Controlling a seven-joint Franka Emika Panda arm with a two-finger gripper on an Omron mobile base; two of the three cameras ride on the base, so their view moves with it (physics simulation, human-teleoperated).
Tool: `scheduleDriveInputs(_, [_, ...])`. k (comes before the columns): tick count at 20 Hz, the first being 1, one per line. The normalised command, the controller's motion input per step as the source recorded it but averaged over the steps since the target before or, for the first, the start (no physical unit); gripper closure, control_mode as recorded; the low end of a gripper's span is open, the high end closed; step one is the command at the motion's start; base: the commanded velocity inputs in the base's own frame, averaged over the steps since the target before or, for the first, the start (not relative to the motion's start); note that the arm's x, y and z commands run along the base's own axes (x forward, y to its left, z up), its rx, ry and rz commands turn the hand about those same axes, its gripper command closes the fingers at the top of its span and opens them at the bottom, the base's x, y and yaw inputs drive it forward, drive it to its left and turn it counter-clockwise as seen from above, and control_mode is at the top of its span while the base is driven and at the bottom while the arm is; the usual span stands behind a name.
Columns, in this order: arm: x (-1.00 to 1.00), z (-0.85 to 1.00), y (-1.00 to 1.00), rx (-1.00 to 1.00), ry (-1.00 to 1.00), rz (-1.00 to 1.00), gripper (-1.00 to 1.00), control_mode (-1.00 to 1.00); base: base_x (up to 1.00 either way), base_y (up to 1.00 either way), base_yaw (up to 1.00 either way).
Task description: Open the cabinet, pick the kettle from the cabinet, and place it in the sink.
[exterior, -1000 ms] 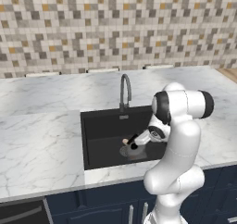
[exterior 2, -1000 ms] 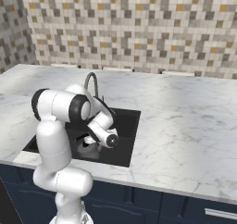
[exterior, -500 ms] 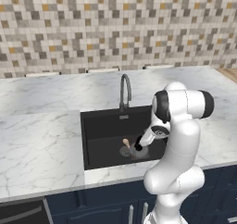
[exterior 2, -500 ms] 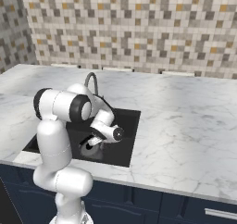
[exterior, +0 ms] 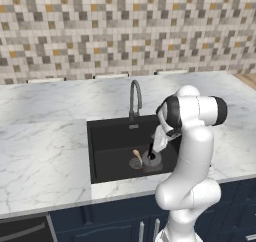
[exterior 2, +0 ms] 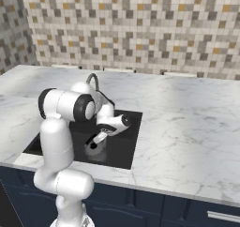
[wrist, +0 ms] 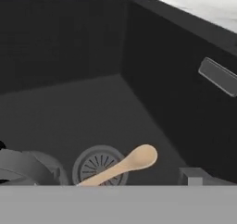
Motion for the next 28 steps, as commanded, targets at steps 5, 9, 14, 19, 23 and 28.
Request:
scheduleDriveInputs(5, [-0.14,-0.02,0.00,-0.12,0.00,0.19,-1.00,-1.00,0.00,0.00,0.00])
scheduleDriveInputs(9, [-0.50,-0.06,-0.04,-0.13,0.00,0.19,-1.00,-1.00,0.00,0.00,0.00])
scheduleDriveInputs(14, [-0.85,-0.05,-0.23,-0.13,-0.01,0.19,-1.00,-1.00,0.00,0.00,0.00])
scheduleDriveInputs(19, [-0.65,0.01,-0.22,-0.15,0.00,0.28,-1.00,-1.00,0.00,0.00,0.00])
scheduleDriveInputs(23, [-0.37,0.04,-0.12,-0.15,0.00,0.37,-1.00,-1.00,0.00,0.00,0.00])
scheduleDriveInputs(28, [-0.24,0.01,-0.09,-0.08,-0.02,0.31,-1.00,-1.00,0.00,0.00,0.00])
